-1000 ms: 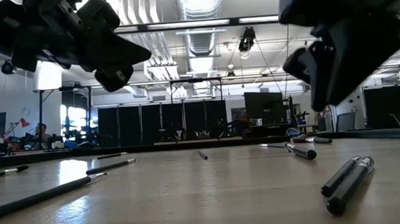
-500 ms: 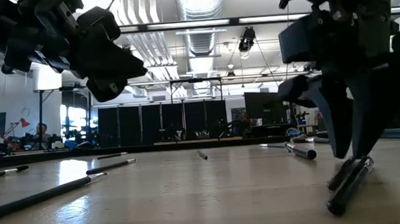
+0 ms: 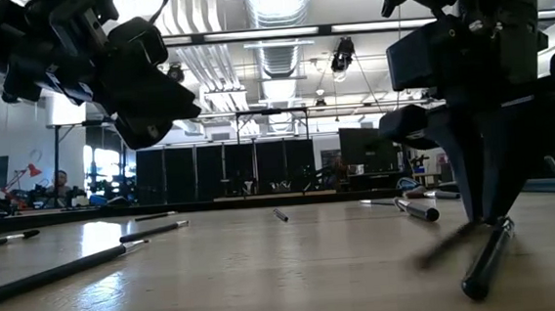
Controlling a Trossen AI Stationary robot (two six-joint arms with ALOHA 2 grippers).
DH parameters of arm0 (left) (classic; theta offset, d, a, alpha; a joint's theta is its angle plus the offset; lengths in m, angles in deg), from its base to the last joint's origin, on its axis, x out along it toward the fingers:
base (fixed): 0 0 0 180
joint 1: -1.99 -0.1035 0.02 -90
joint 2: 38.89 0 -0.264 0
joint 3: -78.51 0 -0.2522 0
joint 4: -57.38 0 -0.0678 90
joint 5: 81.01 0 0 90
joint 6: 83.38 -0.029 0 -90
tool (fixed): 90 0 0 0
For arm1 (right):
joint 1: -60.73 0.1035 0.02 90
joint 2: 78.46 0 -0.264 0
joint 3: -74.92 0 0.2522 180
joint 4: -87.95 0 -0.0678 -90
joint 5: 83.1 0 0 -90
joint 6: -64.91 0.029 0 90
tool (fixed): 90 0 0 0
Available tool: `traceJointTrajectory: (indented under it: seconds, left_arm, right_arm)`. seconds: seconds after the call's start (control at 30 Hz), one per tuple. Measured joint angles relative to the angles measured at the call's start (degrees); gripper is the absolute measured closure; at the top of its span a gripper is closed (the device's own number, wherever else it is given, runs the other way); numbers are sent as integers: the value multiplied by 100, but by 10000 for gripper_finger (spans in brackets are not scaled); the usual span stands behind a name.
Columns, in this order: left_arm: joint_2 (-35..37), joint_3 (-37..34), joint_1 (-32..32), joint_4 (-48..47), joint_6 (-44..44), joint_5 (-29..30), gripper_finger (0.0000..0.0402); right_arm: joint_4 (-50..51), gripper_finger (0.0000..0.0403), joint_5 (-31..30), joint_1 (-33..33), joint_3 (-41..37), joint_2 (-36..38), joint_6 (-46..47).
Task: Sort items
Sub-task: Put the eyeshadow brush into the wire basket
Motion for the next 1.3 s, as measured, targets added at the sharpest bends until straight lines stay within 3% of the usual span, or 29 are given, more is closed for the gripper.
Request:
traceJointTrajectory:
  seconds: [0.13, 0.27, 0.57, 0.87, 1.3]
  left_arm:
    - [0, 1, 0, -24, 390, -63, 326]
    - [-4, 270, 0, -654, 740, -313, 319]
    - [-33, 1104, 149, -1661, 1027, -832, 269]
    - [-558, 1790, 173, -2005, 1149, -1333, 259]
    - [-1118, 2307, 175, -2575, 1222, -1740, 260]
  right_arm:
    - [-1, 393, -18, 0, -14, 94, 2]
    - [296, 394, -304, 5, 77, 291, 74]
    - [1293, 394, -1206, 26, 1422, 443, -553]
    - [1994, 394, -2182, -144, 2804, 90, -1802]
    - [2118, 394, -2628, -192, 3423, -303, -2526]
